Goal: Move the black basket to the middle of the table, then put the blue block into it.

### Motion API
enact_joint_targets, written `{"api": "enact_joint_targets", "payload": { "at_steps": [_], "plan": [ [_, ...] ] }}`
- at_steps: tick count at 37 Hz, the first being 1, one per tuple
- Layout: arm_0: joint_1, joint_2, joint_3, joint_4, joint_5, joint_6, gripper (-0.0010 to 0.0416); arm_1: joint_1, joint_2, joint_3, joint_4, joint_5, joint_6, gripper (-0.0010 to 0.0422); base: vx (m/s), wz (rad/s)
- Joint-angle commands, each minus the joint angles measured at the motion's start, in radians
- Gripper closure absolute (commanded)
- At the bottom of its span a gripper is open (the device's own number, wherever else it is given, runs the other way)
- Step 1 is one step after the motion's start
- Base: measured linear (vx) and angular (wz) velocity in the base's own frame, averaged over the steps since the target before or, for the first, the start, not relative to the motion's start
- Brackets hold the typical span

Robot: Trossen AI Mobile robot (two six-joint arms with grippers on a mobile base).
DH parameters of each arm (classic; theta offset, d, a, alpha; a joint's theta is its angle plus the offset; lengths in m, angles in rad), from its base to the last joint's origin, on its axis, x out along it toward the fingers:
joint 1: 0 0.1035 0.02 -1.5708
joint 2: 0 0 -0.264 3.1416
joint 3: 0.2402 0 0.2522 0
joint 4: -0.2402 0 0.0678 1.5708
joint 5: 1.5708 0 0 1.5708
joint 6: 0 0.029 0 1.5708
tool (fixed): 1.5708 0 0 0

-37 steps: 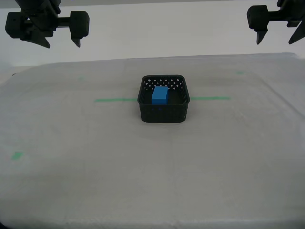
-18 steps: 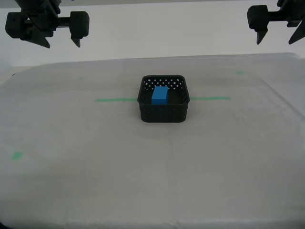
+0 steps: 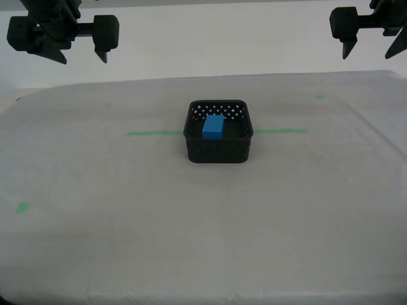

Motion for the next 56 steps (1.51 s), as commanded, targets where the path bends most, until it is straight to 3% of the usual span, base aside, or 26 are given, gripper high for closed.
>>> {"api": "enact_joint_targets", "payload": {
  "at_steps": [1, 56],
  "plan": [
    [0.001, 0.000, 0.000, 0.001, 0.000, -0.001, 0.0007, 0.000, -0.001, 0.001, 0.002, -0.002, 0.002, 0.0012, 0.000, 0.000],
    [0.001, 0.000, 0.000, 0.022, 0.000, -0.001, 0.0007, 0.000, -0.001, 0.001, 0.002, -0.003, 0.002, 0.0012, 0.000, 0.000]
  ]
}}
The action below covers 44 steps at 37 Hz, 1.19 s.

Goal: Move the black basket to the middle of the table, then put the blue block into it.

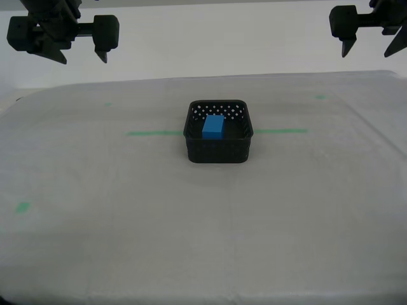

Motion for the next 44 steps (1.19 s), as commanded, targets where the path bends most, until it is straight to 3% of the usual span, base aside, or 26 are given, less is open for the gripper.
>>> {"api": "enact_joint_targets", "payload": {
  "at_steps": [1, 44],
  "plan": [
    [0.000, 0.000, 0.000, 0.001, 0.000, -0.001, 0.0007, 0.000, -0.001, 0.001, 0.002, -0.003, 0.002, 0.0012, 0.000, 0.000],
    [0.000, 0.000, 0.000, 0.001, 0.000, -0.001, 0.0007, 0.000, -0.001, 0.001, 0.002, -0.002, 0.002, 0.0012, 0.000, 0.000]
  ]
}}
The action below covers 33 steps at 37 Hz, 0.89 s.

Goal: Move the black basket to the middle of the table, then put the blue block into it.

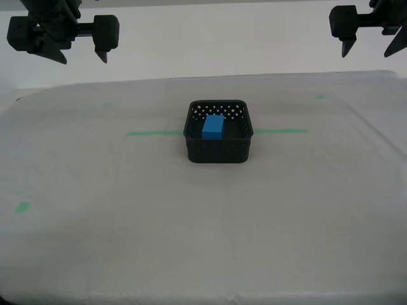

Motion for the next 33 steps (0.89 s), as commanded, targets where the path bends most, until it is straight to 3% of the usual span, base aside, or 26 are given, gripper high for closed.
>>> {"api": "enact_joint_targets", "payload": {
  "at_steps": [1, 33],
  "plan": [
    [0.000, 0.000, 0.000, 0.000, 0.000, -0.001, 0.0007, 0.000, -0.001, 0.001, 0.002, -0.002, 0.002, 0.0012, 0.000, 0.000],
    [0.000, 0.000, 0.000, 0.000, 0.000, -0.001, 0.0007, 0.000, -0.001, 0.001, 0.002, -0.002, 0.002, 0.0012, 0.000, 0.000]
  ]
}}
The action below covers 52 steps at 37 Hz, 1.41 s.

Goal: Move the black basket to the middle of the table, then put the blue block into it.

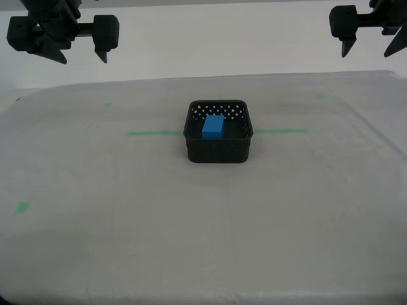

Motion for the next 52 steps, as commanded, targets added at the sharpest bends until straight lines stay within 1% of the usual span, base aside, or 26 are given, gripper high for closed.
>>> {"api": "enact_joint_targets", "payload": {
  "at_steps": [1, 52],
  "plan": [
    [0.000, 0.000, 0.000, 0.000, 0.000, -0.001, 0.0007, 0.000, -0.001, 0.001, 0.002, -0.003, 0.002, 0.0012, 0.000, 0.000],
    [0.000, 0.000, 0.000, 0.000, 0.000, -0.001, 0.0007, 0.000, -0.001, 0.001, 0.002, -0.003, 0.002, 0.0012, 0.000, 0.000]
  ]
}}
